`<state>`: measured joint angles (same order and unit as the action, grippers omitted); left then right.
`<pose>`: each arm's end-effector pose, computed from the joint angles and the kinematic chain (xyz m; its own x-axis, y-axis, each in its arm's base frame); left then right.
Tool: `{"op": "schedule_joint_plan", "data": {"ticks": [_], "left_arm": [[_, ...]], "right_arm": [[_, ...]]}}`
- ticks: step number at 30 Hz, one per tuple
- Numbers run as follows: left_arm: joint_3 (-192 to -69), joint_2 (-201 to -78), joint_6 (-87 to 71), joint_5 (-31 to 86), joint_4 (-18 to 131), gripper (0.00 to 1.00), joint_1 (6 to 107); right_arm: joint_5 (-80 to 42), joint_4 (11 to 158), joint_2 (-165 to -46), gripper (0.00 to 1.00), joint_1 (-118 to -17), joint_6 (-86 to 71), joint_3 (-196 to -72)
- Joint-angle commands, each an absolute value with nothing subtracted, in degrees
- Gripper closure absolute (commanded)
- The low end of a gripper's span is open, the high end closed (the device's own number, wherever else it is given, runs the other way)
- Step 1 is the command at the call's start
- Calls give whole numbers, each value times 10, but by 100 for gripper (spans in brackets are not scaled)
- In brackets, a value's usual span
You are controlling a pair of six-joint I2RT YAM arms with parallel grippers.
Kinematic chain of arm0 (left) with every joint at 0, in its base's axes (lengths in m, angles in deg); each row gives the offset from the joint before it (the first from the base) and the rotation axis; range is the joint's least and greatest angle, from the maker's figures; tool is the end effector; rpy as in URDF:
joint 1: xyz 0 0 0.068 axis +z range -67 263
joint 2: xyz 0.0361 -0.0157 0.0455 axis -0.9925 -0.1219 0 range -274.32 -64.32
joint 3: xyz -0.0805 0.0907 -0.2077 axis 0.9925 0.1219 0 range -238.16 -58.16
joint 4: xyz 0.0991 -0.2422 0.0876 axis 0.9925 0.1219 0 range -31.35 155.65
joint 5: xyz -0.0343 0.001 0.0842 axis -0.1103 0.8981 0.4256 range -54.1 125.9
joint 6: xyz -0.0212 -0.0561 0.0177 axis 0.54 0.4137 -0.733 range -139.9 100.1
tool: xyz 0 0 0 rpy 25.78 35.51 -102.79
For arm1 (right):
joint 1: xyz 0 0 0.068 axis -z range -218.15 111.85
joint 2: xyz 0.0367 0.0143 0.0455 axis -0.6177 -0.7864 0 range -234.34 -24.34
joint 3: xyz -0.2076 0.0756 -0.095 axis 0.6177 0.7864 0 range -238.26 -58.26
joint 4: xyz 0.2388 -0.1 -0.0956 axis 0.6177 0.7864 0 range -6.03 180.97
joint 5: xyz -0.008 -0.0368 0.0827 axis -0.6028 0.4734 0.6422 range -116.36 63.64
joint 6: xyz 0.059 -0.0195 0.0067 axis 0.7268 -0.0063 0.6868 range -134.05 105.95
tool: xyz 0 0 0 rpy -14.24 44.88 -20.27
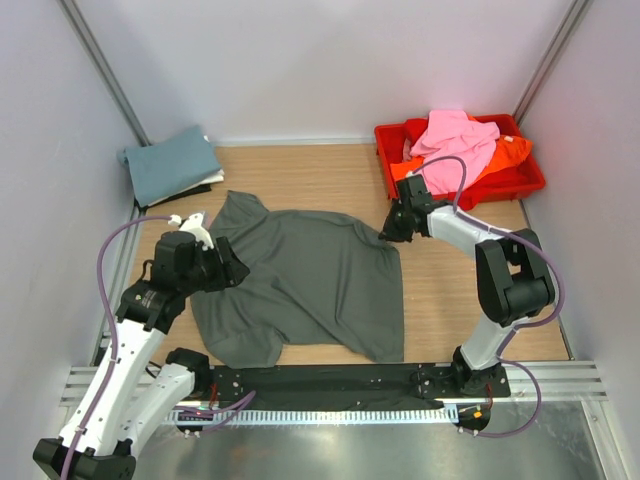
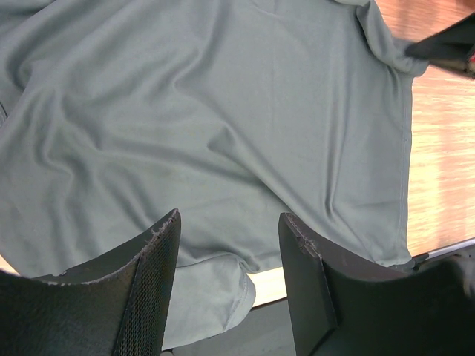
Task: Fold and stack the t-shirts
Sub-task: Flatten the tshirt out
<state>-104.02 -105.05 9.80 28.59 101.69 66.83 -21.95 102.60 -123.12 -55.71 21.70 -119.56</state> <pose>0.1856 -0.0601 0.2724 -0.6973 -0.3094 -0.6466 0.0313 0.8880 -0.4587 0.3478 0.1140 0.1296 -0.8420 0.3445 -0.4151 0.1851 0.9073 0.3776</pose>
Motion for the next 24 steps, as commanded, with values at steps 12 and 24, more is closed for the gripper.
{"op": "schedule_joint_plan", "data": {"ticks": [12,24], "left_arm": [[-1043,-1051,97,287,993,44,666],[-1052,-1055,112,352,1016,49,660]], "right_arm": [[-351,1021,-1279,92,-559,93,-1353],[-476,1114,-1218,14,-566,63,-1386]]}}
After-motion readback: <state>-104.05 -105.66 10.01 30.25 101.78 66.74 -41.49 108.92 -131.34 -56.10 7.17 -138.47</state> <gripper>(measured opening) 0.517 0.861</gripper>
